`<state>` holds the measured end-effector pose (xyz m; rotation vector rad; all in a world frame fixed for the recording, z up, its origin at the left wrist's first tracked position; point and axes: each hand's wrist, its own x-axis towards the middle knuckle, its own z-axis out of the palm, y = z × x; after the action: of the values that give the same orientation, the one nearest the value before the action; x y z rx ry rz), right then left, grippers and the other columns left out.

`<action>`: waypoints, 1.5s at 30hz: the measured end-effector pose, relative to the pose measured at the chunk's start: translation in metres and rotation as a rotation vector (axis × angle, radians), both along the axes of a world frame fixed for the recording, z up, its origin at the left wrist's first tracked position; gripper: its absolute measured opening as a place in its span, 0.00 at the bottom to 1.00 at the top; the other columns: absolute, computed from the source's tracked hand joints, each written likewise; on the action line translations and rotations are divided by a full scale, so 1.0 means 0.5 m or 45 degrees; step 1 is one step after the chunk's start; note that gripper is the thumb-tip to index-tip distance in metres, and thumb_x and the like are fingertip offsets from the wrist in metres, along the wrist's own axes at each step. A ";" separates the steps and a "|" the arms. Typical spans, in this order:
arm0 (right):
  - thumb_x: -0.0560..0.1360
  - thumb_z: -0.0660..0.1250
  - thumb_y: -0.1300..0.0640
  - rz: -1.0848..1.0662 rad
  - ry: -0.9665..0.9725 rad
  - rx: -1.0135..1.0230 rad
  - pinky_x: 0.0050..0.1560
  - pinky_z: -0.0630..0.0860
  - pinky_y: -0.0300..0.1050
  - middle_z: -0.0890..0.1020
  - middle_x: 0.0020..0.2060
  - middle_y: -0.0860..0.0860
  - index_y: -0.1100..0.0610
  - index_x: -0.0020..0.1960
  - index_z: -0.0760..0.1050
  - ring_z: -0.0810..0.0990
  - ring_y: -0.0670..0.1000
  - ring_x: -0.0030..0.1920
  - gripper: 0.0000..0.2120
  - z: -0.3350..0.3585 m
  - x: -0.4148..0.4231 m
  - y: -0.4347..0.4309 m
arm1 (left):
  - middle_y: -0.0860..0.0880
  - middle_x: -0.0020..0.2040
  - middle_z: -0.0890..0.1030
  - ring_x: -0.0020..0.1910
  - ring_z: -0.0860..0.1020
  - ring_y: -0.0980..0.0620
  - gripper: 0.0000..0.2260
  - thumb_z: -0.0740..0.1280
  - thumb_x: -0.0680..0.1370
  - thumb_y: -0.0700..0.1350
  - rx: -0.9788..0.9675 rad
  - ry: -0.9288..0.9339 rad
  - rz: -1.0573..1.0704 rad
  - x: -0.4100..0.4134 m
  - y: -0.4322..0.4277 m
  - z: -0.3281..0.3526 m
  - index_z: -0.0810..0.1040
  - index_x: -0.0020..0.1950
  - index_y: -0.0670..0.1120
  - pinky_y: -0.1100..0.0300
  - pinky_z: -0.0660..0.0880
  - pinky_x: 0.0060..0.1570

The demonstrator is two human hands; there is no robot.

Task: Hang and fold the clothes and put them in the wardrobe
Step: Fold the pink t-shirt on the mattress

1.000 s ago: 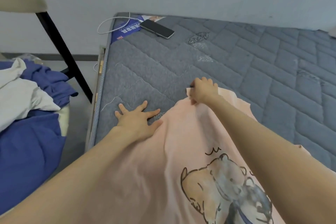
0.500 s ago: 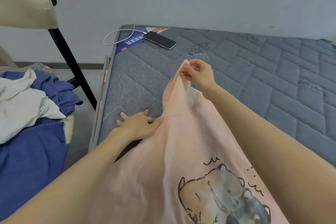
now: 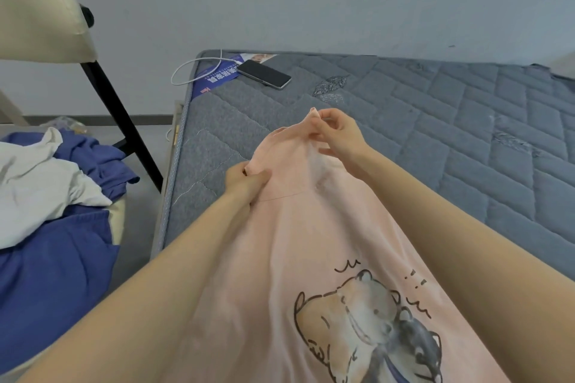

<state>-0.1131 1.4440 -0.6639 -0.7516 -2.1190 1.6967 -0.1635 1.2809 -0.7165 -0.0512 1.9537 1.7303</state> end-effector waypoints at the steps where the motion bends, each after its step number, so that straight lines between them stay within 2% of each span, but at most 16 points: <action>1: 0.77 0.65 0.48 -0.028 0.012 0.041 0.46 0.75 0.39 0.79 0.44 0.44 0.49 0.44 0.74 0.79 0.42 0.46 0.06 -0.002 0.008 0.001 | 0.49 0.39 0.76 0.41 0.73 0.50 0.04 0.68 0.74 0.35 -0.003 0.102 -0.004 -0.003 -0.010 -0.001 0.78 0.46 0.43 0.62 0.70 0.35; 3: 0.77 0.66 0.48 -0.085 0.041 0.110 0.42 0.71 0.31 0.78 0.41 0.41 0.49 0.43 0.75 0.76 0.36 0.41 0.07 -0.008 0.026 0.000 | 0.52 0.35 0.76 0.37 0.73 0.54 0.09 0.69 0.72 0.33 -0.046 0.341 -0.036 -0.008 -0.032 -0.002 0.77 0.39 0.47 0.69 0.69 0.33; 5: 0.77 0.66 0.49 -0.128 0.075 0.136 0.43 0.71 0.30 0.78 0.39 0.42 0.50 0.42 0.75 0.76 0.38 0.40 0.07 -0.020 0.048 -0.002 | 0.52 0.37 0.78 0.36 0.73 0.56 0.09 0.69 0.71 0.32 -0.115 0.561 -0.107 -0.007 -0.051 -0.002 0.77 0.39 0.46 0.73 0.68 0.33; 9: 0.77 0.65 0.47 -0.207 0.057 0.217 0.51 0.71 0.34 0.79 0.44 0.44 0.52 0.45 0.75 0.77 0.42 0.48 0.09 -0.066 0.110 -0.013 | 0.51 0.41 0.77 0.40 0.73 0.53 0.09 0.67 0.72 0.33 -0.391 1.028 -0.322 0.017 -0.072 -0.003 0.77 0.39 0.48 0.66 0.67 0.40; 13: 0.78 0.63 0.49 -0.281 -0.121 0.386 0.43 0.68 0.36 0.78 0.46 0.48 0.58 0.48 0.75 0.75 0.46 0.45 0.11 -0.117 0.185 -0.011 | 0.53 0.38 0.73 0.41 0.72 0.51 0.09 0.66 0.71 0.32 -0.437 1.186 -0.595 0.067 -0.075 -0.008 0.78 0.41 0.46 0.66 0.64 0.38; 16: 0.77 0.61 0.60 -0.228 -0.426 0.491 0.43 0.67 0.42 0.78 0.44 0.51 0.59 0.46 0.74 0.75 0.50 0.44 0.05 -0.148 0.228 -0.006 | 0.52 0.44 0.75 0.47 0.73 0.49 0.10 0.64 0.72 0.35 -0.644 1.207 -0.837 0.095 -0.075 -0.019 0.79 0.47 0.47 0.57 0.69 0.45; 19: 0.71 0.58 0.68 -0.268 -0.656 0.518 0.45 0.73 0.47 0.79 0.42 0.50 0.58 0.43 0.75 0.76 0.53 0.46 0.09 -0.167 0.254 0.000 | 0.53 0.45 0.78 0.47 0.73 0.52 0.05 0.69 0.72 0.46 -0.712 1.154 -0.881 0.117 -0.083 -0.033 0.80 0.47 0.50 0.58 0.70 0.47; 23: 0.74 0.56 0.66 -0.335 -0.508 0.433 0.47 0.69 0.43 0.77 0.44 0.47 0.57 0.49 0.74 0.75 0.50 0.48 0.11 -0.159 0.226 0.007 | 0.52 0.35 0.76 0.38 0.74 0.51 0.11 0.64 0.76 0.49 -0.561 0.684 -0.342 0.124 -0.089 -0.044 0.72 0.35 0.47 0.60 0.67 0.36; 25: 0.77 0.55 0.62 -0.285 -0.472 0.311 0.51 0.69 0.41 0.74 0.47 0.46 0.55 0.53 0.73 0.71 0.47 0.49 0.10 -0.156 0.188 0.012 | 0.44 0.37 0.81 0.42 0.79 0.43 0.15 0.60 0.78 0.49 -0.573 0.358 -0.255 0.107 -0.087 -0.048 0.73 0.36 0.41 0.54 0.75 0.45; 27: 0.78 0.55 0.58 -0.248 -0.521 0.185 0.41 0.68 0.40 0.70 0.41 0.46 0.49 0.44 0.69 0.68 0.47 0.41 0.07 -0.154 0.146 0.015 | 0.39 0.37 0.82 0.39 0.81 0.42 0.18 0.60 0.78 0.50 -0.481 0.117 -0.209 0.093 -0.083 -0.049 0.77 0.36 0.38 0.49 0.78 0.51; 29: 0.79 0.56 0.54 -0.270 -0.544 0.080 0.39 0.65 0.43 0.70 0.38 0.49 0.53 0.43 0.71 0.68 0.51 0.42 0.09 -0.153 0.109 0.021 | 0.41 0.36 0.81 0.34 0.79 0.44 0.18 0.62 0.78 0.50 -0.375 -0.052 -0.119 0.080 -0.074 -0.047 0.78 0.35 0.39 0.52 0.80 0.46; 31: 0.79 0.57 0.52 -0.266 -0.569 0.070 0.46 0.70 0.47 0.73 0.40 0.53 0.62 0.47 0.76 0.72 0.56 0.47 0.15 -0.155 0.076 0.031 | 0.45 0.36 0.80 0.33 0.78 0.49 0.14 0.65 0.78 0.51 -0.270 -0.213 -0.029 0.069 -0.064 -0.042 0.78 0.37 0.42 0.58 0.79 0.38; 33: 0.79 0.57 0.50 -0.244 -0.626 0.100 0.53 0.71 0.48 0.75 0.40 0.54 0.62 0.46 0.77 0.74 0.58 0.49 0.16 -0.156 0.051 0.040 | 0.46 0.38 0.80 0.34 0.78 0.51 0.11 0.68 0.76 0.50 -0.150 -0.335 0.031 0.060 -0.053 -0.040 0.78 0.41 0.42 0.61 0.79 0.33; 37: 0.77 0.60 0.47 -0.336 -0.674 0.095 0.66 0.67 0.54 0.77 0.48 0.53 0.56 0.51 0.75 0.76 0.59 0.57 0.13 -0.175 0.027 0.061 | 0.45 0.40 0.80 0.36 0.77 0.51 0.07 0.73 0.73 0.43 -0.050 -0.431 0.131 0.055 -0.035 -0.056 0.79 0.42 0.40 0.62 0.80 0.33; 41: 0.77 0.62 0.48 -0.452 -0.500 0.117 0.68 0.65 0.55 0.81 0.49 0.49 0.48 0.46 0.77 0.77 0.54 0.57 0.07 -0.192 0.006 0.075 | 0.47 0.36 0.78 0.32 0.76 0.54 0.07 0.73 0.71 0.37 0.025 -0.425 0.394 0.055 -0.028 -0.084 0.80 0.48 0.39 0.60 0.80 0.38; 45: 0.77 0.62 0.50 -0.600 -0.415 0.093 0.69 0.62 0.53 0.81 0.45 0.47 0.48 0.47 0.79 0.78 0.53 0.55 0.07 -0.212 -0.007 0.082 | 0.49 0.34 0.79 0.20 0.77 0.60 0.09 0.74 0.71 0.36 0.134 -0.423 0.561 0.066 -0.027 -0.102 0.80 0.49 0.41 0.68 0.77 0.27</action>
<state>-0.1164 1.4849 -0.7700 -1.4513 -1.9686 1.3066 -0.1306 1.2672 -0.7672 -0.7321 1.6857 1.9395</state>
